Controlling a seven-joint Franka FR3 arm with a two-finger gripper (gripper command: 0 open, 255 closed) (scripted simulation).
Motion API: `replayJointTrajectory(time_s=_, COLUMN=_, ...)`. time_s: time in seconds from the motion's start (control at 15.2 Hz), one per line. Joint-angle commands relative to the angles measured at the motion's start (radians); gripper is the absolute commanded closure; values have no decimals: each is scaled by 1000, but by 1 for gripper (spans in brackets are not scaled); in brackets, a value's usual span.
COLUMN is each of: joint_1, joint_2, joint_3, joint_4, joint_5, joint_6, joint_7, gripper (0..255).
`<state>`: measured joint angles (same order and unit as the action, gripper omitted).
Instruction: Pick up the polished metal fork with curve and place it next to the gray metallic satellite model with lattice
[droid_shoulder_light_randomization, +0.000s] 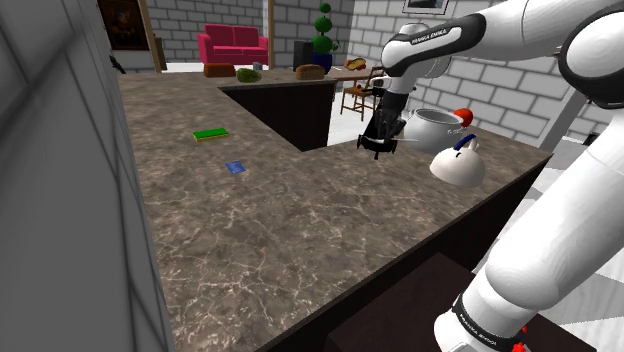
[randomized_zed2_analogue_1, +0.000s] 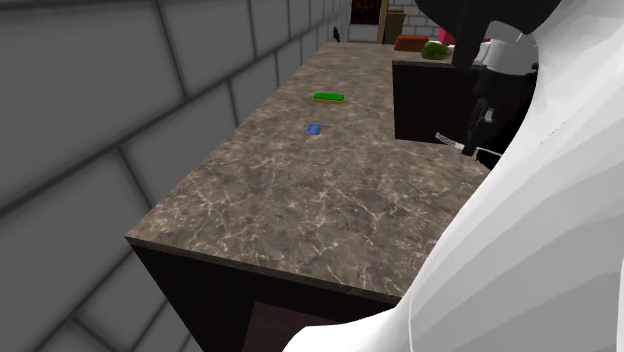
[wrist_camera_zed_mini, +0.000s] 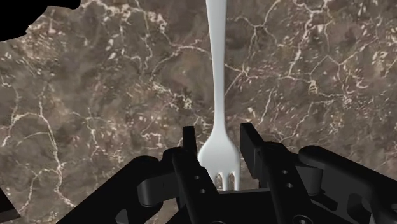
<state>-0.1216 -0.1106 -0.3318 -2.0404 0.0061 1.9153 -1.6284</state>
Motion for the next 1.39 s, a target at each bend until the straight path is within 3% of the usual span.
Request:
replayJointTrajectory(time_s=0.0, joint_1=0, joint_2=8, joint_3=-1, joint_4=-19, joint_5=3, joint_6=27, joint_7=-2, gripper=255)
replayJointTrajectory(time_s=1.32, joint_1=-2, joint_2=114, joint_3=-9, joint_4=-184, joint_5=47, joint_6=291, joint_7=-43, gripper=255)
